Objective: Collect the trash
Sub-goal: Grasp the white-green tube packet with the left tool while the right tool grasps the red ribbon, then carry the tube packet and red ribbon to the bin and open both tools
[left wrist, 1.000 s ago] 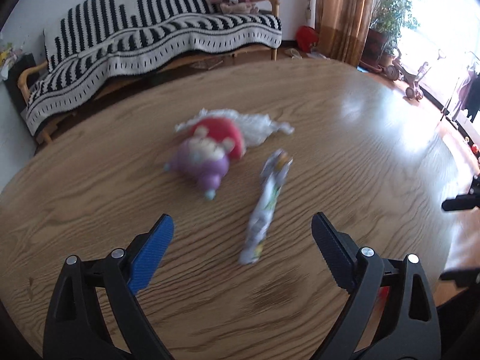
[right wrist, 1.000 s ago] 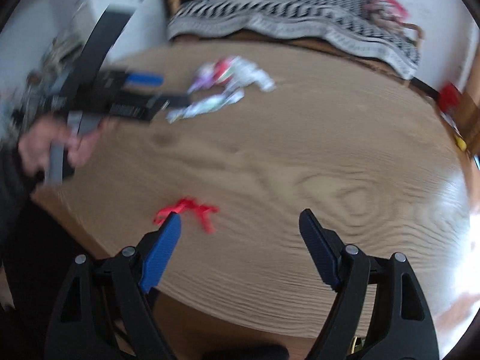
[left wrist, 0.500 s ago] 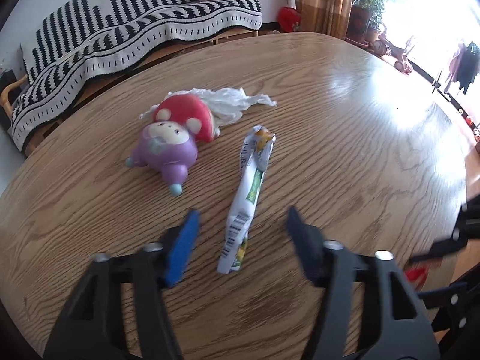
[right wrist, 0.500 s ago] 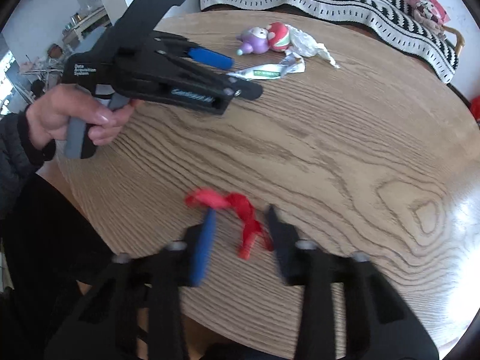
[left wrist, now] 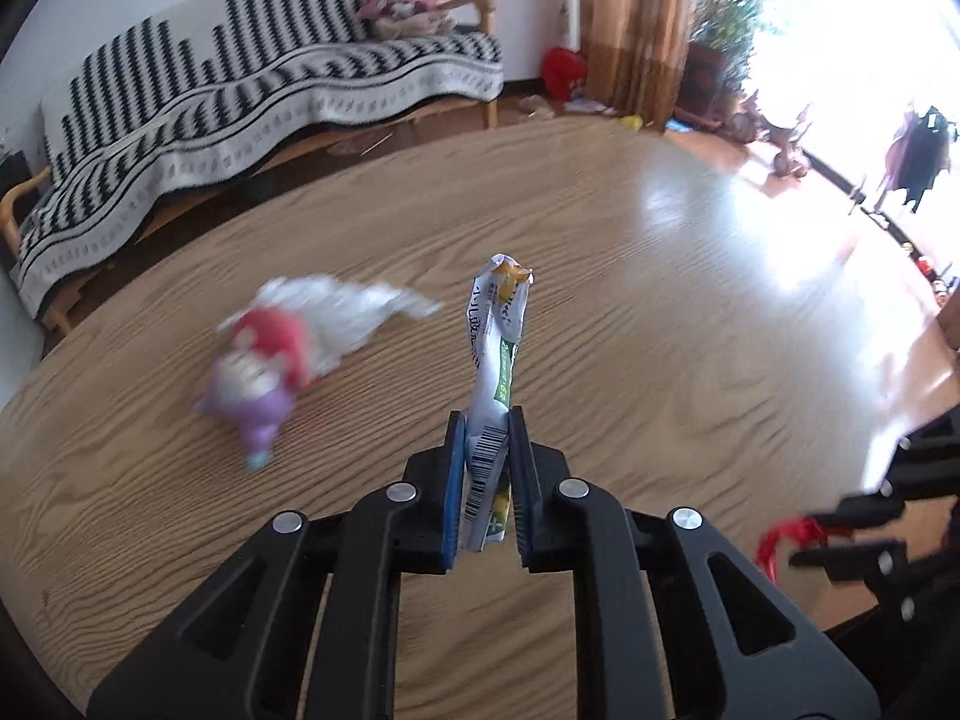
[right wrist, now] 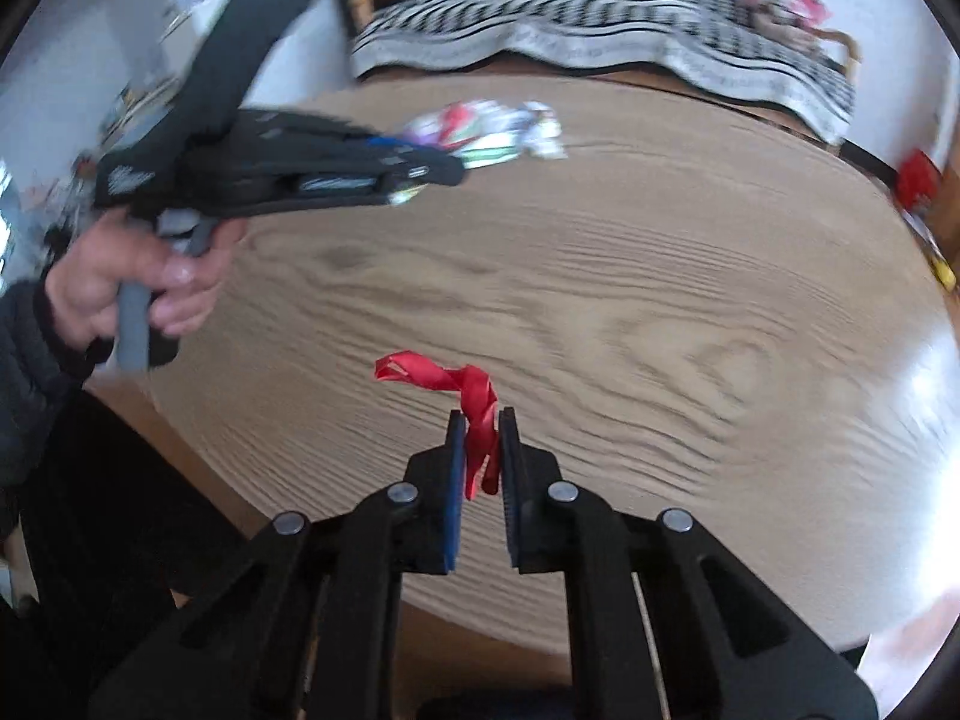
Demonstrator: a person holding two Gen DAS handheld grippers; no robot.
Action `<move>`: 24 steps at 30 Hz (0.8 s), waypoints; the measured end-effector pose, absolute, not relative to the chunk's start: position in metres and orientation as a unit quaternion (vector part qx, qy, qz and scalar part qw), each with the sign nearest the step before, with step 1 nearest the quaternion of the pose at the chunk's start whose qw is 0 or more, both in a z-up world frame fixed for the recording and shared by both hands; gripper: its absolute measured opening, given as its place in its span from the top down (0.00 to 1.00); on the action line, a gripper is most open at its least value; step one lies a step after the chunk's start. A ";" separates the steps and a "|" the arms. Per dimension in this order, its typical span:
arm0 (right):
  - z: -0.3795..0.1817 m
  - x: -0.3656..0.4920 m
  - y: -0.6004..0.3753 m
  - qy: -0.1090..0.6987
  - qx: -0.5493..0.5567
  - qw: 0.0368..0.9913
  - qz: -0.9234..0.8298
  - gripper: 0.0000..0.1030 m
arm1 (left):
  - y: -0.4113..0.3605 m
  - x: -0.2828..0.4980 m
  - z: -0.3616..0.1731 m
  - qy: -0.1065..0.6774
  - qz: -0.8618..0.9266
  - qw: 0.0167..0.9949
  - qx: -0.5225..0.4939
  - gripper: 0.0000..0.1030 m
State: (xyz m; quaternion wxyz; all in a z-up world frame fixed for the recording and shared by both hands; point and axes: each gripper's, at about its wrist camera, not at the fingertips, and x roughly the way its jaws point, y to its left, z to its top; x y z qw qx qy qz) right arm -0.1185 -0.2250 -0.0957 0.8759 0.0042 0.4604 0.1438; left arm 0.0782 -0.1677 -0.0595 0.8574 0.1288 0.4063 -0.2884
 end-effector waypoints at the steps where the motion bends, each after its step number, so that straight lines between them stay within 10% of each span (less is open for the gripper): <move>1: -0.094 -0.124 -0.243 0.456 0.016 0.880 0.129 0.89 | -0.179 0.073 -0.057 0.402 -0.296 0.857 0.127 0.87; 24: -0.177 -0.301 -0.608 0.455 0.282 0.802 -0.266 0.89 | -0.523 -0.134 -0.141 0.439 -0.548 0.687 0.186 0.87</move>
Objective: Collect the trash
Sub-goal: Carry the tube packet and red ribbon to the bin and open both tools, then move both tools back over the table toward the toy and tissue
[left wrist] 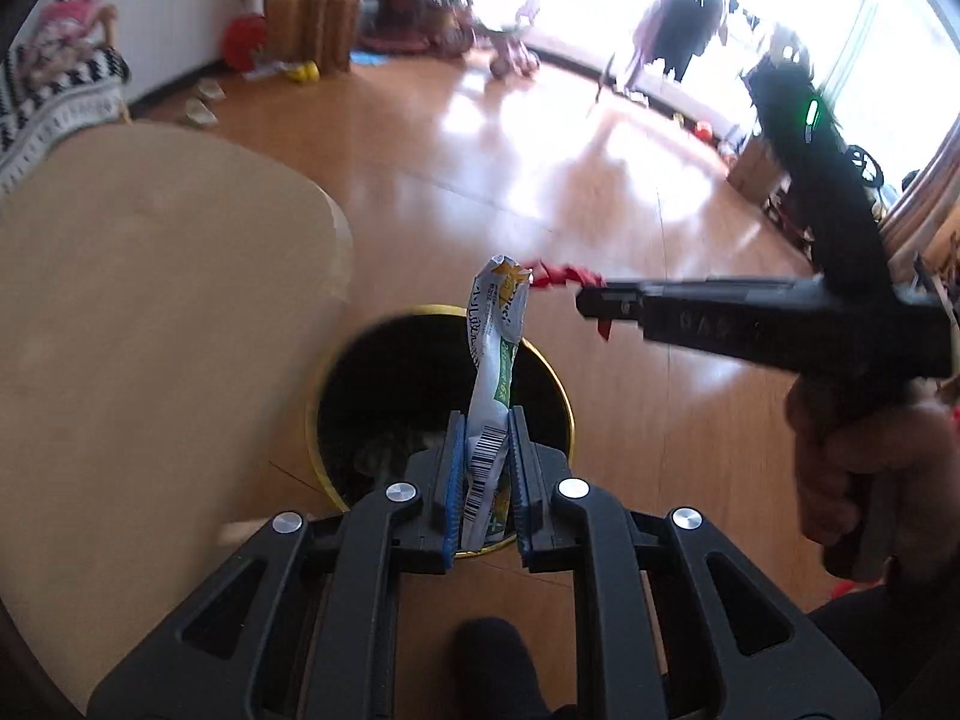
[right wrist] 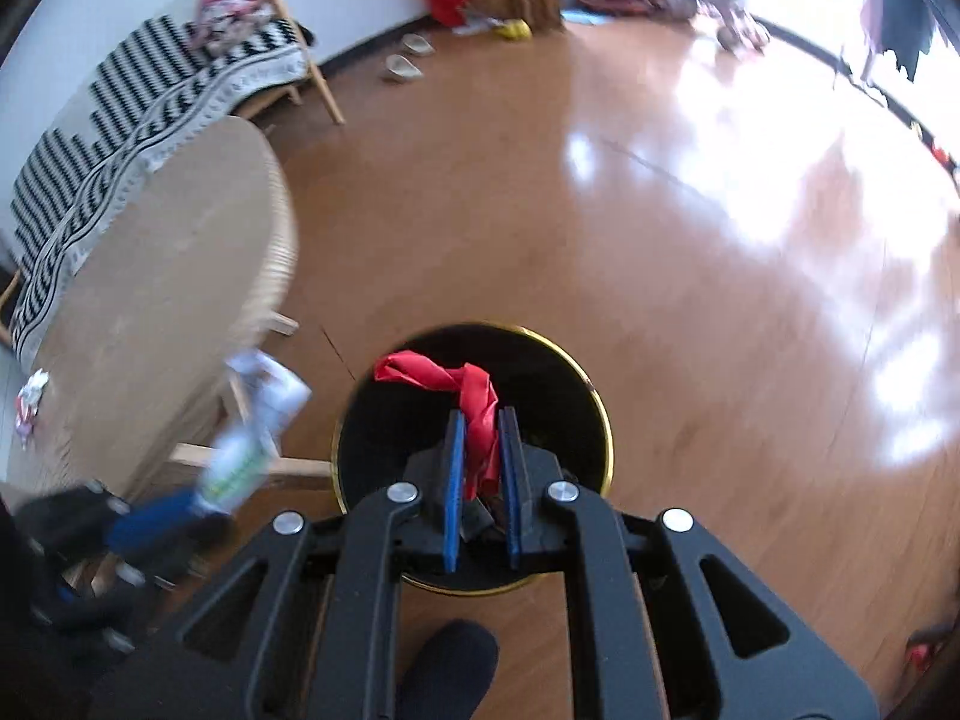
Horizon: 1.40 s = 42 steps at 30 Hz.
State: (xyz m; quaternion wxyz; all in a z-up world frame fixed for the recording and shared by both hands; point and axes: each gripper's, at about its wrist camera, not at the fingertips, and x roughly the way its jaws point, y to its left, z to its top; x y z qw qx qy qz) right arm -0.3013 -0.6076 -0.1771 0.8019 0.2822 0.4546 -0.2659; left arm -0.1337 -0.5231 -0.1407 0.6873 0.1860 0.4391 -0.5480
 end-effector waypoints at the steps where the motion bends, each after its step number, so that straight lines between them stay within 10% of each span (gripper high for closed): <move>1: -0.184 -0.302 -0.612 0.460 0.290 0.795 -0.267 0.89 | -0.532 -0.137 -0.151 0.446 -0.546 0.683 0.193 0.87; 18: -0.198 -0.301 -0.620 0.473 0.304 0.780 -0.275 0.89 | -0.552 -0.131 -0.174 0.465 -0.534 0.677 0.201 0.85; 23: -0.201 -0.295 -0.617 0.481 0.303 0.779 -0.265 0.89 | -0.545 -0.130 -0.164 0.458 -0.537 0.681 0.194 0.47; 32: -0.193 -0.280 -0.607 0.486 0.294 0.781 -0.262 0.88 | -0.515 -0.128 -0.126 0.427 -0.547 0.696 0.186 0.27; 34: -0.189 -0.275 -0.604 0.483 0.291 0.783 -0.260 0.77 | -0.499 -0.120 -0.113 0.417 -0.539 0.709 0.178 0.23; 37: -0.178 -0.267 -0.597 0.472 0.273 0.795 -0.267 0.34 | -0.474 -0.102 -0.096 0.408 -0.521 0.731 0.167 0.16; 42: -0.151 -0.241 -0.573 0.453 0.246 0.814 -0.268 0.34 | -0.413 -0.055 -0.069 0.399 -0.469 0.775 0.140 0.14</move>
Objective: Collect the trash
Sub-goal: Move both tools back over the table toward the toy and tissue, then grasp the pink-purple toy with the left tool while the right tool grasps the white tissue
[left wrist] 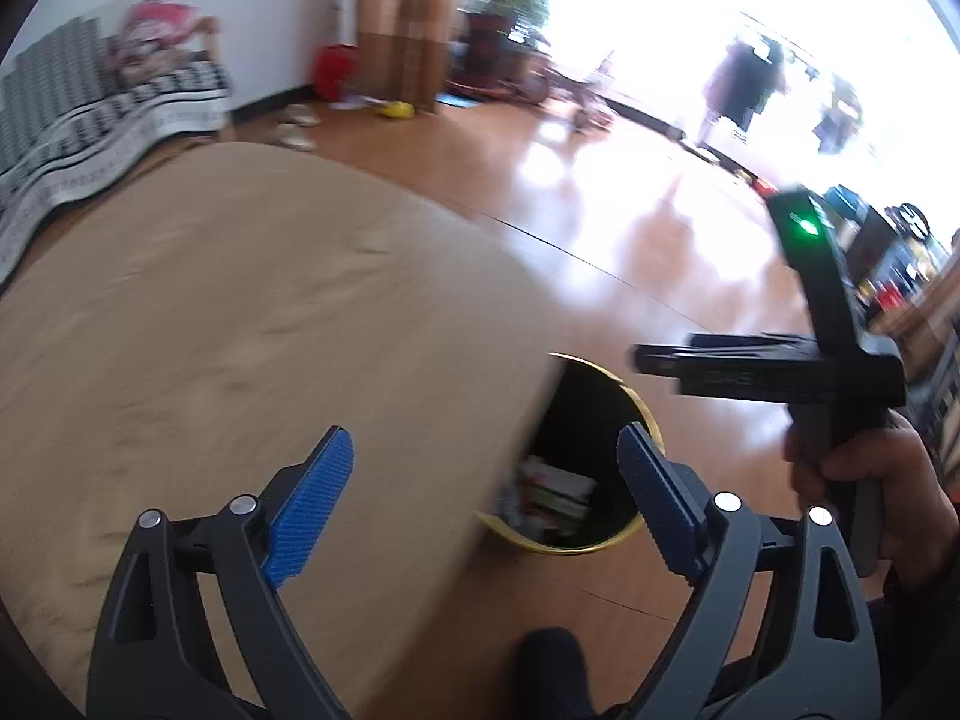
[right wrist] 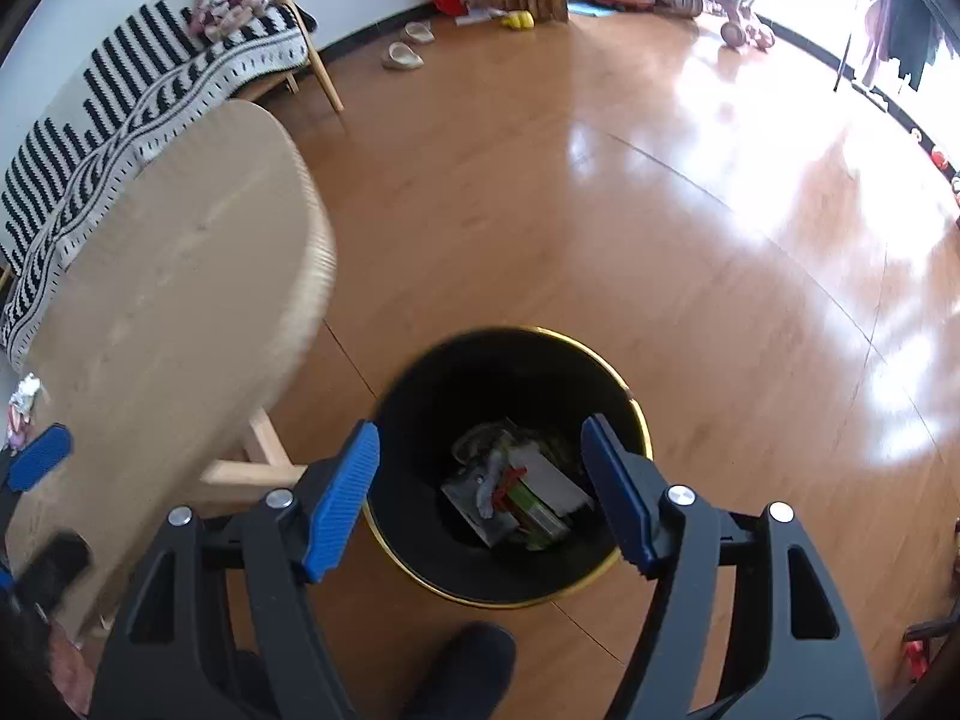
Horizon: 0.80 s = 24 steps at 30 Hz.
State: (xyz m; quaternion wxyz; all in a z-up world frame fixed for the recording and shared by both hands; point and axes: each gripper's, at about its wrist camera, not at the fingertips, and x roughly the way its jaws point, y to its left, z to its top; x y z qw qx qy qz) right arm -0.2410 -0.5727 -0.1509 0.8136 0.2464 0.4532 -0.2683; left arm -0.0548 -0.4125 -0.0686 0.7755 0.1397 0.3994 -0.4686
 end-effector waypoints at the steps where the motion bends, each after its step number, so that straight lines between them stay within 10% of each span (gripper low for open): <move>1: -0.146 -0.235 -0.567 0.451 0.239 0.818 -0.266 0.34 | -0.402 -0.046 -0.066 0.398 -0.459 0.783 0.135 0.14; 24: -0.102 -0.001 -0.274 0.473 0.071 0.878 -0.027 0.24 | -0.079 0.163 -0.069 0.393 -0.199 0.893 0.096 0.10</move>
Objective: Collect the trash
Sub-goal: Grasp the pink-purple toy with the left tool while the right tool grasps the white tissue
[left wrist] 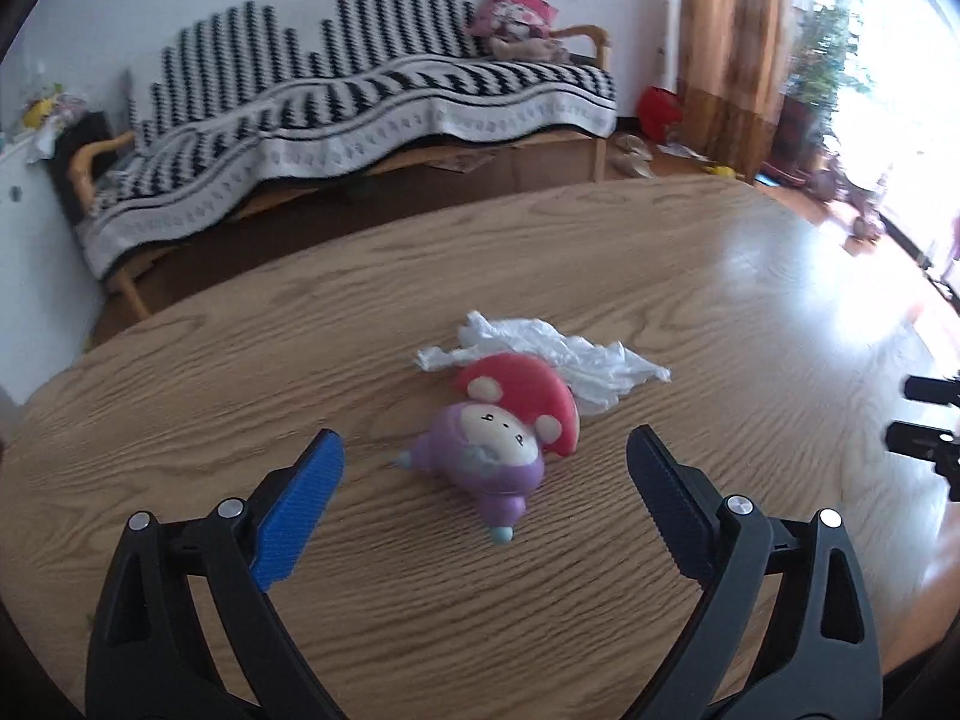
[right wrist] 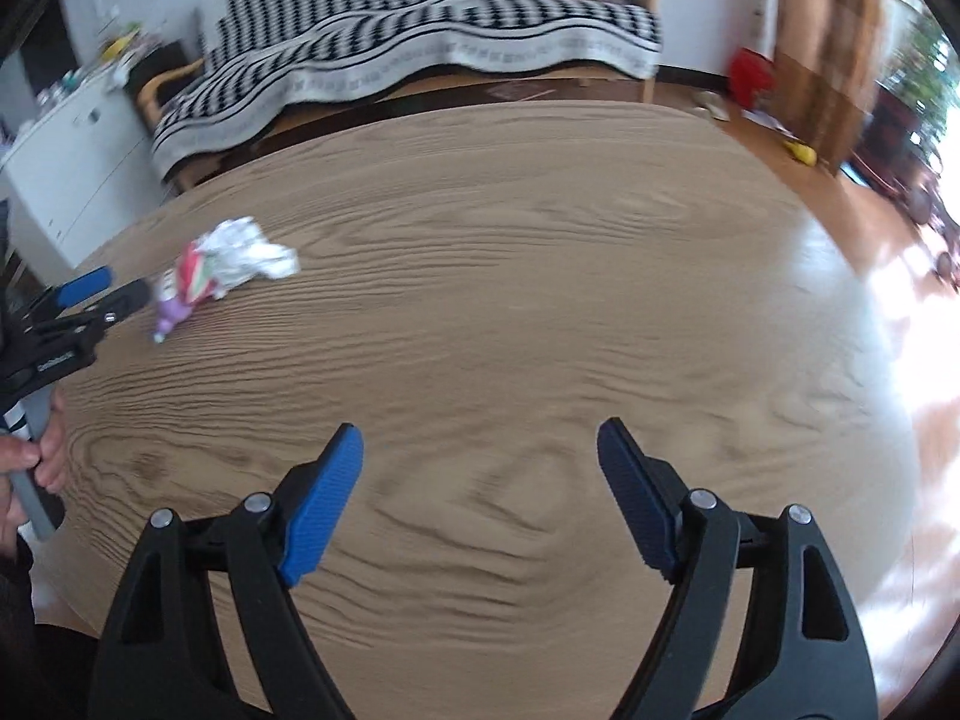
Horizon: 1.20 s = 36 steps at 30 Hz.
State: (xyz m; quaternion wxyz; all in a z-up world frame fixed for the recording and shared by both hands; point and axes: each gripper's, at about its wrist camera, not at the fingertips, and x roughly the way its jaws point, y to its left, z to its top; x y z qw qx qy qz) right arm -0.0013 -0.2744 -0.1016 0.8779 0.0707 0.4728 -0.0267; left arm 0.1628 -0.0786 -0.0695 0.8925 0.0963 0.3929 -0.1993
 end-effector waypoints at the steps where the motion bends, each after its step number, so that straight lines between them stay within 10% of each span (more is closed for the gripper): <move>1: -0.103 0.004 -0.265 0.474 0.068 0.877 -0.022 0.24 | -0.078 0.165 -0.075 0.393 -0.203 0.890 0.106 0.10; 10: -0.113 0.040 -0.230 0.480 0.064 0.875 0.016 0.24 | -0.075 0.191 -0.107 0.412 -0.222 0.874 0.130 0.11; 15: -0.116 0.056 -0.218 0.479 0.063 0.875 0.030 0.24 | -0.081 0.187 -0.109 0.408 -0.245 0.868 0.143 0.49; 36: -0.139 0.174 -0.121 0.463 0.008 0.885 0.051 0.28 | 0.017 0.118 -0.063 0.439 -0.138 0.887 0.050 0.51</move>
